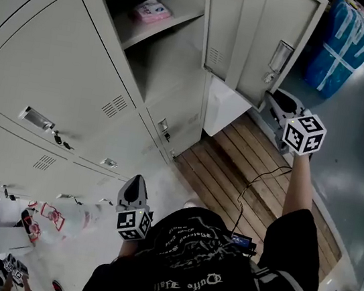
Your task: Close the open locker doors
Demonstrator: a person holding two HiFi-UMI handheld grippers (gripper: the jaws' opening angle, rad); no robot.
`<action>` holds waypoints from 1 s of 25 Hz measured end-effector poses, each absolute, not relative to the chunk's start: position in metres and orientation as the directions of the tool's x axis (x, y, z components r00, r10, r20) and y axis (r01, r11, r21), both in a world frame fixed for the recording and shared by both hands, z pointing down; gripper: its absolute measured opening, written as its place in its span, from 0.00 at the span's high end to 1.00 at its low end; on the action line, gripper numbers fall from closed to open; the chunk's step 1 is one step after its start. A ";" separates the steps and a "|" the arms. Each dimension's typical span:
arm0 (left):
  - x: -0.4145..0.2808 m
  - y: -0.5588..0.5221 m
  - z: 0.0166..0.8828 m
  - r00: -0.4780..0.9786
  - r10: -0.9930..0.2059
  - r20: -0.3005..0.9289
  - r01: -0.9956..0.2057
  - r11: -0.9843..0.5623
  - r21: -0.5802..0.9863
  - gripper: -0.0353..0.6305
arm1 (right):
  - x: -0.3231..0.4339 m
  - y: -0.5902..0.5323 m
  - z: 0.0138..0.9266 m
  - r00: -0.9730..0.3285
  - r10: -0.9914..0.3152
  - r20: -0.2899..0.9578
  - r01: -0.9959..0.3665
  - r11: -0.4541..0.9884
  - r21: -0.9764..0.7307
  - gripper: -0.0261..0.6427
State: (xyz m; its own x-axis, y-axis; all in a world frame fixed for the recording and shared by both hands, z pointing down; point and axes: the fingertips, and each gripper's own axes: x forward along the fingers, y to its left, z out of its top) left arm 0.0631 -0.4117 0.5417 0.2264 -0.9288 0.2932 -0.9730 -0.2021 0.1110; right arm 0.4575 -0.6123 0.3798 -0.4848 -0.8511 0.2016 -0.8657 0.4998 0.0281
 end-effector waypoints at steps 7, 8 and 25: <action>0.054 -0.410 0.541 0.232 -0.929 0.288 -0.972 -0.207 0.116 0.94 | 0.423 -0.582 0.380 -0.551 -0.818 0.164 -0.825 0.563 0.038 0.82; 0.052 -0.409 0.542 0.231 -0.929 0.289 -0.972 -0.206 0.116 0.94 | 0.418 -0.578 0.379 -0.560 -0.814 0.153 -0.820 0.571 0.036 0.83; 0.020 -0.402 0.536 0.172 -0.942 0.288 -0.983 -0.144 0.115 0.94 | 0.309 -0.535 0.377 -0.726 -0.686 0.044 -0.686 0.727 0.021 0.83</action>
